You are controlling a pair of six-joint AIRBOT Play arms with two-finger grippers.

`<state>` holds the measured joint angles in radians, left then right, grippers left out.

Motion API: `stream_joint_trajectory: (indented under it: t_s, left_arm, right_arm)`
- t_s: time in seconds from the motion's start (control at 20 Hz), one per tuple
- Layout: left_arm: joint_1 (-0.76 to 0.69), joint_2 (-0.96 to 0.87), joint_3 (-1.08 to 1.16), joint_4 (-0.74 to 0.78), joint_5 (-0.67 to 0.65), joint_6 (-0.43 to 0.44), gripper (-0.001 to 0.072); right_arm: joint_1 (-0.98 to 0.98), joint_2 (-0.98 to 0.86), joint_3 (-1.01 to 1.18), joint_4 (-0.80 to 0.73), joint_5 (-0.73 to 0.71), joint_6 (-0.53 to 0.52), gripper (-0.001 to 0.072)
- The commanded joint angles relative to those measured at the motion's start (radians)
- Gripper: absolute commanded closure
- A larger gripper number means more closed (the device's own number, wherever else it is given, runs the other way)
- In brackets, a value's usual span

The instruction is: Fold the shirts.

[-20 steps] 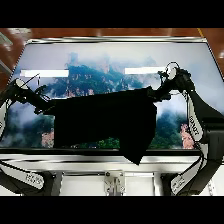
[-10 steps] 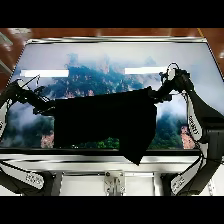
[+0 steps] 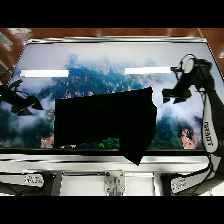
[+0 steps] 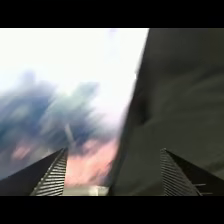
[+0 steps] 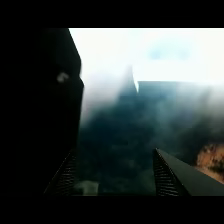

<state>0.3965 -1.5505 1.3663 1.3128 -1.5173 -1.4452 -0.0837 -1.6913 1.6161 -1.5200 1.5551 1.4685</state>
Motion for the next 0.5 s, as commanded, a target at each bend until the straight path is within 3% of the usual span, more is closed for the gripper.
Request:
stream_joint_trajectory:
  t_s: [0.0, 0.1, 0.2, 0.45]
  left_arm:
    - [0.138, 0.175, -0.272, -0.027, -0.018, 0.068, -0.0002]
    - [0.219, 0.249, -0.498, -0.105, 0.034, 0.133, -0.0001]
    - [0.271, 0.282, -0.657, -0.219, 0.093, 0.191, -0.0001]
    - [0.214, 0.278, -0.824, -0.321, 0.266, 0.213, 0.0001]
  right_arm:
    - [-0.160, 0.132, -0.174, 0.237, 0.114, -0.058, 0.0119]
    - [-0.236, 0.205, -0.347, 0.364, 0.074, -0.102, 0.0119]
    - [-0.261, 0.260, -0.480, 0.366, 0.019, -0.109, 0.0119]
    - [-0.237, 0.289, -0.568, 0.370, -0.077, -0.108, 0.0120]
